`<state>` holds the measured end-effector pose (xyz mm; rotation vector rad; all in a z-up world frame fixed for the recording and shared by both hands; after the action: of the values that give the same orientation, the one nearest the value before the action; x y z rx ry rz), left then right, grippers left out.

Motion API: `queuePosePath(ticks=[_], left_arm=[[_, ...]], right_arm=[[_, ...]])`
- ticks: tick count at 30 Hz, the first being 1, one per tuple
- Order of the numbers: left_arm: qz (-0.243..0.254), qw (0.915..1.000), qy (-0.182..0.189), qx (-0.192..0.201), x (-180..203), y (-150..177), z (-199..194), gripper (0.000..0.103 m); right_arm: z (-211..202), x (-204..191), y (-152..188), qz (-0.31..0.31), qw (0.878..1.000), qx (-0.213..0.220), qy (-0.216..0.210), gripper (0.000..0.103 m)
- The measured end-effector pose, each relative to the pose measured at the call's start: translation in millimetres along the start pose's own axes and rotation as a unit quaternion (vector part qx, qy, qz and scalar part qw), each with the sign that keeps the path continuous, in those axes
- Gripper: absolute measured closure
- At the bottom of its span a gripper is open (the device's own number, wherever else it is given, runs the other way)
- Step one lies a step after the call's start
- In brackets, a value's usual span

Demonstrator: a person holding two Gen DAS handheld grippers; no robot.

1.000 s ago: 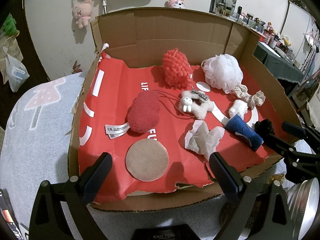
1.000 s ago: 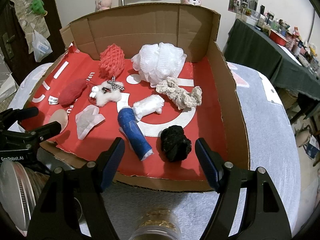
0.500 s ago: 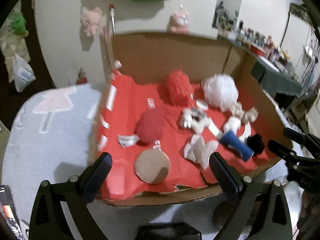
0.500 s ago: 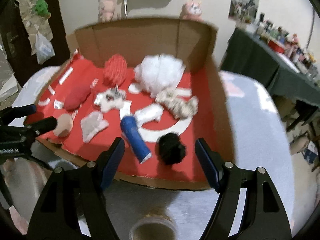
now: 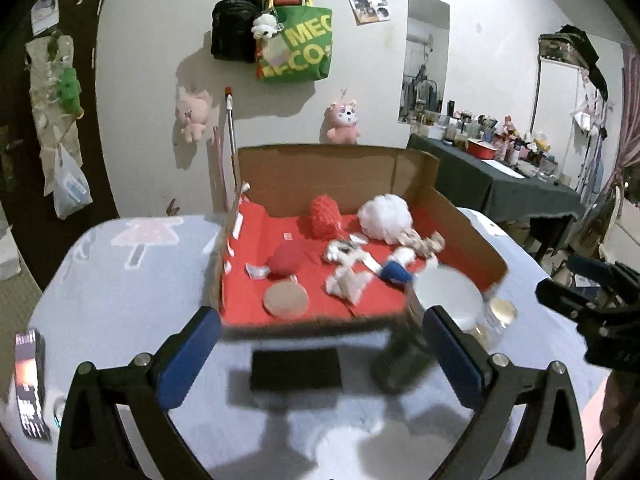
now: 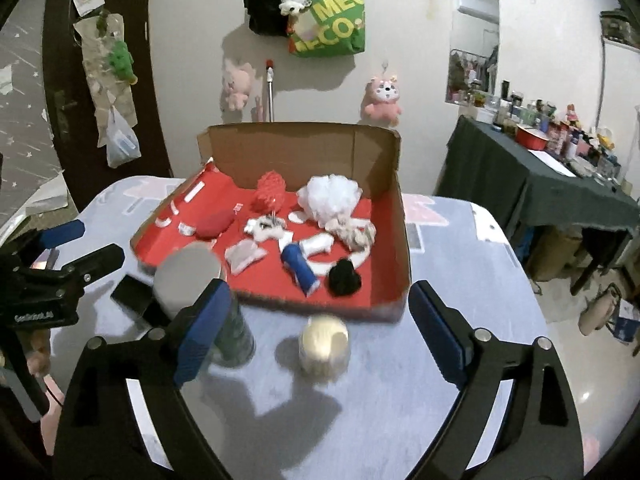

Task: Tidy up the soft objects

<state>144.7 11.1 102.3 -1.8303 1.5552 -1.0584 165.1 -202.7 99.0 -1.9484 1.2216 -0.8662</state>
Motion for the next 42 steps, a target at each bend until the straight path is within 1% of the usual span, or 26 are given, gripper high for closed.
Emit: queuePosePath(ticks=[5, 9, 13, 18, 23, 25, 27, 29, 42], left_arm=[[-0.007, 0.9999, -0.006, -0.01, -1.6, 38.4, -1.6, 0.0], [-0.007, 0.9996, -0.016, -0.022, -4.5, 64.4, 8.5, 0.0], [-0.009, 0.9987, -0.026, -0.042, -8.3, 87.5, 25.1, 0.0], [-0.007, 0.9972, -0.039, -0.064, -10.6, 109.3, 42.4, 0.0], [-0.006, 0.9954, -0.052, -0.08, -12.1, 119.8, 51.5, 0.0], [-0.005, 0.9952, -0.057, -0.079, -12.1, 120.6, 51.4, 0.0], [-0.005, 0.9941, -0.072, -0.081, -15.1, 121.6, 53.8, 0.0], [-0.008, 0.9924, -0.08, -0.092, -15.5, 124.1, 57.8, 0.0], [-0.015, 0.9924, -0.081, -0.092, -16.5, 127.1, 59.0, 0.0]], right_arm=[[-1.6, -15.9, 38.1, 0.005, 1.0, -0.006, -0.003, 0.012], [14.2, -26.0, 69.8, 0.013, 1.0, -0.025, 0.0, 0.012], [31.4, -30.3, 90.3, 0.026, 0.999, -0.043, -0.006, 0.012], [49.7, -36.1, 104.6, 0.024, 0.998, -0.062, -0.002, 0.012], [61.0, -38.1, 118.0, 0.026, 0.996, -0.082, 0.003, 0.012], [65.4, -37.0, 123.6, 0.031, 0.995, -0.093, 0.004, 0.012], [64.8, -35.4, 124.1, 0.034, 0.995, -0.091, 0.006, 0.012], [65.8, -34.4, 124.3, 0.035, 0.995, -0.095, 0.009, 0.012], [66.4, -34.4, 123.5, 0.037, 0.995, -0.097, 0.009, 0.011]])
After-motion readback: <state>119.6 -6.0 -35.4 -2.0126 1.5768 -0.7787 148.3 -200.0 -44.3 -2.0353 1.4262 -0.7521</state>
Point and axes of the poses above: each gripper's, at about its wrist camera, not at the fingertips, and z roughly the way its jaws point, x to its right, y to its underside, the point moved 6 cm from there along z, roughly the way its jaws point, and after that the axes turned 14 degrees about -z, right-handed, at the moved point
